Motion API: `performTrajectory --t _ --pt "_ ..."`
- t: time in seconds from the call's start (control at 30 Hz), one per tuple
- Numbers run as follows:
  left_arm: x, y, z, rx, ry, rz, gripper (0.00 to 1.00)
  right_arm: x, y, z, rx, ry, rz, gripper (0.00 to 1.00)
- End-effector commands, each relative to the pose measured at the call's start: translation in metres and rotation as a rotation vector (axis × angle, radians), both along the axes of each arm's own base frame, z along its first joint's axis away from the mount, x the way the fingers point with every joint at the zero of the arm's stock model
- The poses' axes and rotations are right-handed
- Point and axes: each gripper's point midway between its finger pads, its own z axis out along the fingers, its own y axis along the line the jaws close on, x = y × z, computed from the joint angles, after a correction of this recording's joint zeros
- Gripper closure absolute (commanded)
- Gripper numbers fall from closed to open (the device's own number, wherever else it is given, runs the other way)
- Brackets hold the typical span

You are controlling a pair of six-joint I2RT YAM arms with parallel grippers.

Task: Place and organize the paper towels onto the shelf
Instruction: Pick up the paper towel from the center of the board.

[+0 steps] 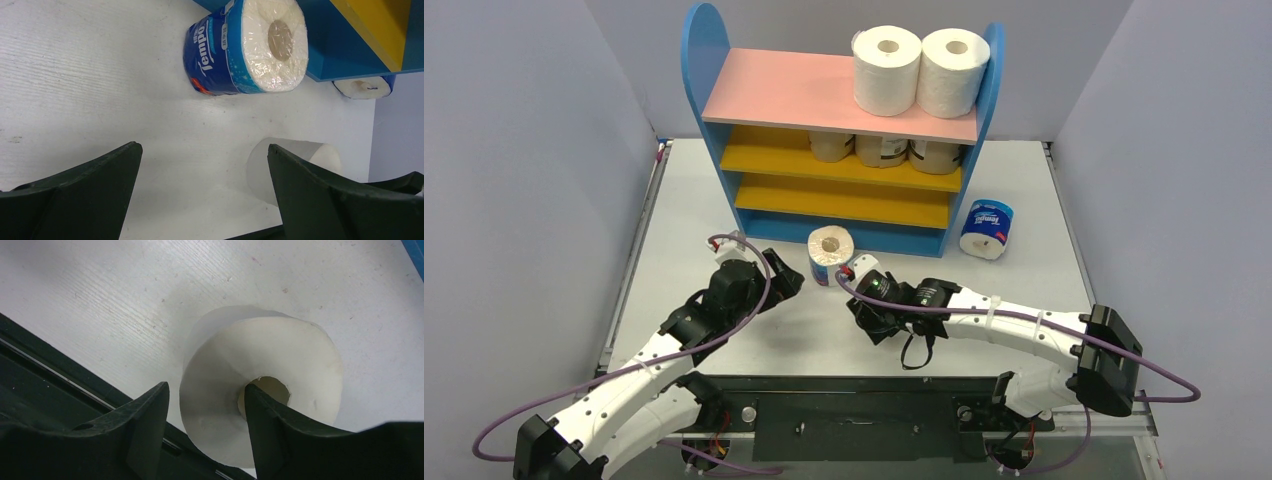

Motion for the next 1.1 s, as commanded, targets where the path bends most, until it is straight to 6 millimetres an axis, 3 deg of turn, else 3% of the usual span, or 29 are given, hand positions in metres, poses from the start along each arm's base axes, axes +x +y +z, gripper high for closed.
performTrajectory --t 0.0,0.23,0.43,0.57,0.63,0.67,0.9,1.03,1.07 --pt "0.004 -0.002 0.011 -0.026 -0.050 0.004 0.03 0.004 0.007 0.003 0.045 -0.005 -0.012 0.49" --pt "0.005 0.000 0.014 -0.021 -0.060 0.011 0.03 0.005 0.008 0.013 0.067 -0.019 -0.024 0.64" --pt "0.009 0.002 0.026 -0.012 -0.094 0.020 0.03 0.010 0.007 0.053 0.107 -0.076 -0.026 0.74" --pt "0.015 0.007 0.044 -0.011 -0.141 0.045 0.03 0.018 0.005 0.099 0.145 -0.149 -0.034 0.76" --pt "0.019 0.009 0.056 -0.016 -0.176 0.060 0.03 0.024 0.007 0.137 0.198 -0.206 -0.044 0.76" --pt "0.021 0.009 0.064 -0.024 -0.199 0.064 0.03 0.026 0.003 0.146 0.193 -0.228 -0.049 0.76" --pt "0.032 0.011 0.145 -0.084 -0.423 0.075 0.03 0.046 0.001 0.257 0.329 -0.415 -0.090 0.76" --pt "0.033 0.004 0.188 -0.107 -0.567 0.021 0.04 0.051 0.007 0.302 0.387 -0.480 -0.073 0.76" --pt "0.032 0.003 0.195 -0.089 -0.600 0.001 0.04 0.052 0.011 0.304 0.383 -0.482 -0.066 0.76"
